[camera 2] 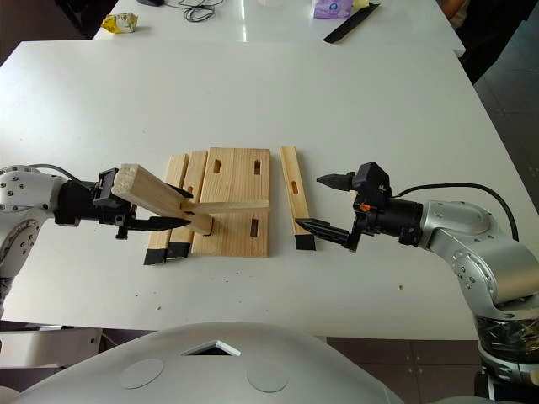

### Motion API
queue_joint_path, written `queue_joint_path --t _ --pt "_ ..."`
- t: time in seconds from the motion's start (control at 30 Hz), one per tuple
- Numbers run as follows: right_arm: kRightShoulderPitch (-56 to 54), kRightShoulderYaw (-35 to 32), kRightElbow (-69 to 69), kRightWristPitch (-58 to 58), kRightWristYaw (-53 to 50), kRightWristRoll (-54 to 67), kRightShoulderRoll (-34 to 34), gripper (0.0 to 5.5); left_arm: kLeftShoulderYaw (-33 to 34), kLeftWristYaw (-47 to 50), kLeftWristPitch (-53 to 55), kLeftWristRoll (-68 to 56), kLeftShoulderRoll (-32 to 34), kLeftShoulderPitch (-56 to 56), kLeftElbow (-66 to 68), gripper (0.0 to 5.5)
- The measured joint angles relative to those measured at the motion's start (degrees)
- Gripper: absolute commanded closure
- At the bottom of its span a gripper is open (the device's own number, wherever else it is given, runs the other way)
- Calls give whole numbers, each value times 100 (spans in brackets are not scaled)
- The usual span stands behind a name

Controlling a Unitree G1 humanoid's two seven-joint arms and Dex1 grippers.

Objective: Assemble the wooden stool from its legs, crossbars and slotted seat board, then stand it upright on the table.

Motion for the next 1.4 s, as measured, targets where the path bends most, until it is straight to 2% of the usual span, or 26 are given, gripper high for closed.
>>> queue_joint_path --t 0.43,0.47,0.6,0.7,0.83,1.0,1.1,1.2,1.4 --pt "-124 79 58 -7 12 -12 -5 15 -176 733 -54 170 -216 58 -142 342" --pt "-126 83 60 -7 12 -13 -5 13 -186 763 -50 177 -216 55 -158 309" --pt "-139 93 92 -8 15 -23 -10 13 -443 942 436 634 -186 169 72 253" --pt "-144 94 95 -9 14 -24 -10 13 -390 990 506 659 -217 62 50 208" --pt "-119 94 95 -22 8 -31 -9 13 -96 958 484 644 -250 -138 261 191" --pt "96 11 58 -85 -2 -42 -9 13 668 889 651 349 -7 -47 265 191" --pt "370 -197 1 -186 -80 -49 -5 13 1250 784 976 71 241 706 -241 191" --pt "548 -289 -53 -233 -117 -59 6 13 1489 895 1096 165 264 1304 -585 191" --pt "904 -593 -194 -265 -256 -55 51 13 2066 1766 1803 456 259 1904 -576 191"
